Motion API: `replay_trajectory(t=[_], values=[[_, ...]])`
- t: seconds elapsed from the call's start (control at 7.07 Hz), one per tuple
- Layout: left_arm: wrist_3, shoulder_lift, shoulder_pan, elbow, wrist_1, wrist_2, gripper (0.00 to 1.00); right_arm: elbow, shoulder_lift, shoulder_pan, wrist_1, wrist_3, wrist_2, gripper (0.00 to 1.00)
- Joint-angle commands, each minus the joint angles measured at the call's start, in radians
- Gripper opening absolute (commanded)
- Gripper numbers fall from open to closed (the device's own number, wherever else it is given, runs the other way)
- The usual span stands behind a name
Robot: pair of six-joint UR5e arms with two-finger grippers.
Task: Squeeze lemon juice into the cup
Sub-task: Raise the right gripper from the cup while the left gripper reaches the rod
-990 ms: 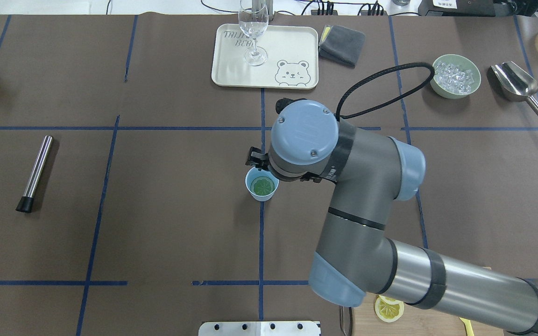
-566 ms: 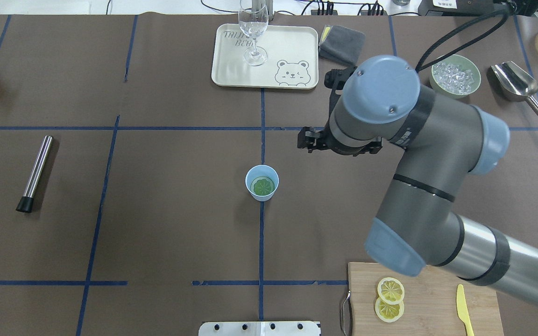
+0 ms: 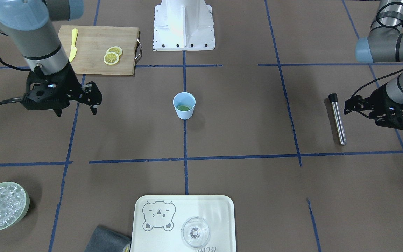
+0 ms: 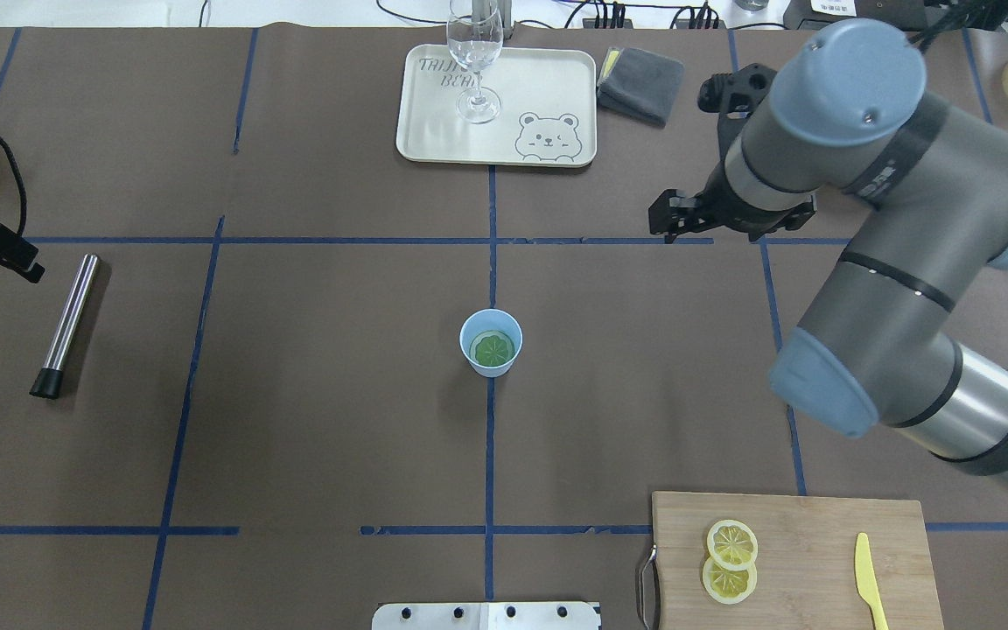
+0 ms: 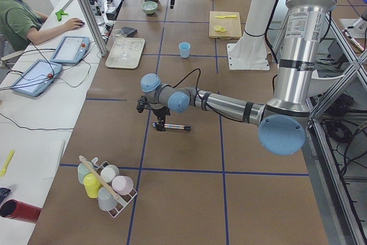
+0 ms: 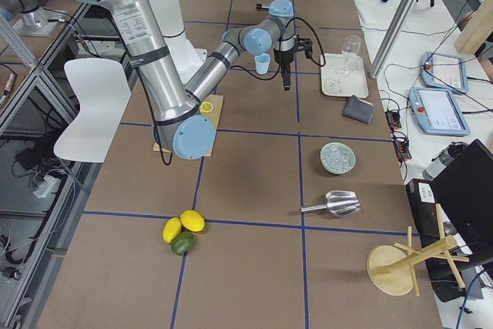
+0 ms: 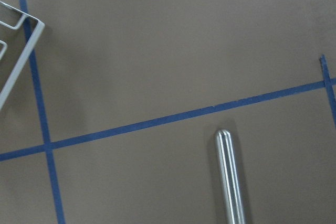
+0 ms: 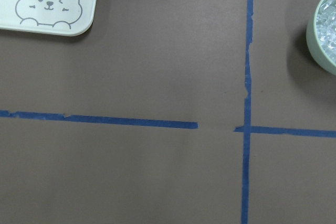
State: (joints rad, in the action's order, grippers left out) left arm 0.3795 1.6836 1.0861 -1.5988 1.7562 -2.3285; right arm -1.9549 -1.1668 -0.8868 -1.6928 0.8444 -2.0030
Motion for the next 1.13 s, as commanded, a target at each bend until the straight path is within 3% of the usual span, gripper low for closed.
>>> replay_trajectory(t=[0.0,0.28,0.99], values=[[0.007,0.05,-0.035,0.086,0.022,0.001,1.0,0.001,-0.075,-0.084,0.091,-0.064,-0.089,1.0],[0.155,0.094,-0.098,0.102,0.028,0.061,1.0,0.001,-0.077,-0.086,0.099,-0.064,-0.091,1.0],[0.156,0.09,-0.104,0.115,0.029,0.087,1.0,0.002,-0.077,-0.089,0.1,-0.062,-0.091,1.0]])
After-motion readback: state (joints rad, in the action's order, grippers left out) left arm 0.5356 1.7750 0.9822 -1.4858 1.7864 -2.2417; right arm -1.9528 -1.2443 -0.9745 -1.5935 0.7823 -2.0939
